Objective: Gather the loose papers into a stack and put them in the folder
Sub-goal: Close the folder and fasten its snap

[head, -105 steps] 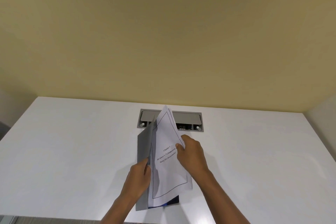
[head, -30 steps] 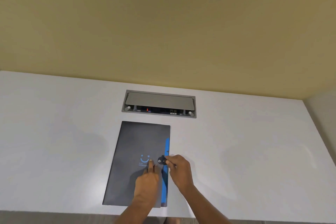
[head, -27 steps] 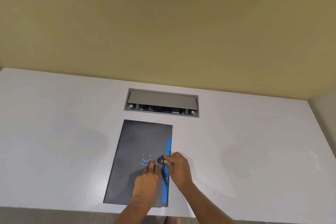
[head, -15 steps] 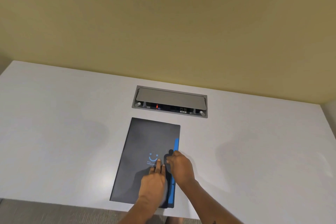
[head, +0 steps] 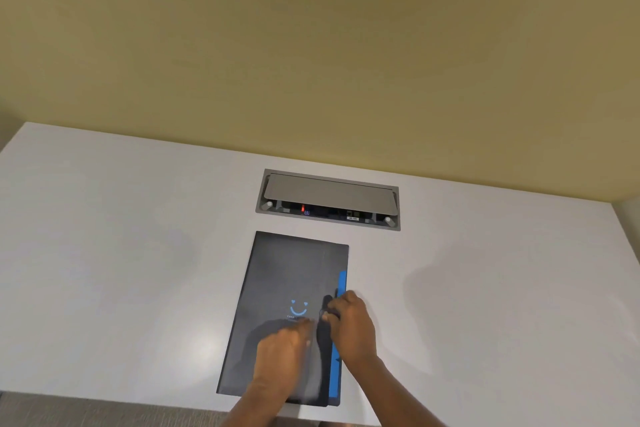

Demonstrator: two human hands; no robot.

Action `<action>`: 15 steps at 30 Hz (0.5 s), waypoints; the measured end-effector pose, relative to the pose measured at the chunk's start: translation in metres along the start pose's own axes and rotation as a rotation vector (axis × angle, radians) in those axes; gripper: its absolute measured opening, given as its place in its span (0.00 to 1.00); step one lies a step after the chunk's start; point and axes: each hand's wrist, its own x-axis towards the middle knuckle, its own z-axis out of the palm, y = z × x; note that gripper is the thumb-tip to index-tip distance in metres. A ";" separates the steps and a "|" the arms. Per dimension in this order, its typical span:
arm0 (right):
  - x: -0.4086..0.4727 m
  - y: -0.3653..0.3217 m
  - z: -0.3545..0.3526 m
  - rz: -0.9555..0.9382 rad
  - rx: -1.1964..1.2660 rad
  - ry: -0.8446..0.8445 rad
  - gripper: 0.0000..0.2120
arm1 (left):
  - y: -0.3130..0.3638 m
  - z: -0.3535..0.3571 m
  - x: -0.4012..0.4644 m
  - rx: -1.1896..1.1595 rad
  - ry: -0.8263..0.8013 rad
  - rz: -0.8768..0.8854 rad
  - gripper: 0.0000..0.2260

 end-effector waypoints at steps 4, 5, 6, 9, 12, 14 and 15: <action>-0.019 0.011 0.002 0.193 0.172 0.116 0.18 | -0.048 -0.013 -0.014 -0.391 0.317 -0.266 0.13; -0.024 0.013 0.005 0.230 0.217 0.109 0.17 | -0.061 -0.014 -0.018 -0.442 0.363 -0.320 0.14; -0.027 0.013 0.008 0.255 0.252 0.095 0.16 | -0.072 -0.014 -0.022 -0.464 0.384 -0.354 0.15; -0.034 0.010 0.018 0.279 0.331 0.062 0.16 | -0.096 -0.011 -0.033 -0.453 0.364 -0.425 0.14; -0.039 -0.001 0.028 0.307 0.391 0.008 0.18 | -0.114 -0.009 -0.044 -0.501 0.368 -0.498 0.12; -0.042 -0.012 0.037 0.296 0.403 -0.033 0.18 | -0.129 -0.008 -0.049 -0.533 0.388 -0.553 0.11; -0.043 -0.018 0.042 0.271 0.403 -0.048 0.18 | -0.137 -0.008 -0.051 -0.543 0.403 -0.586 0.11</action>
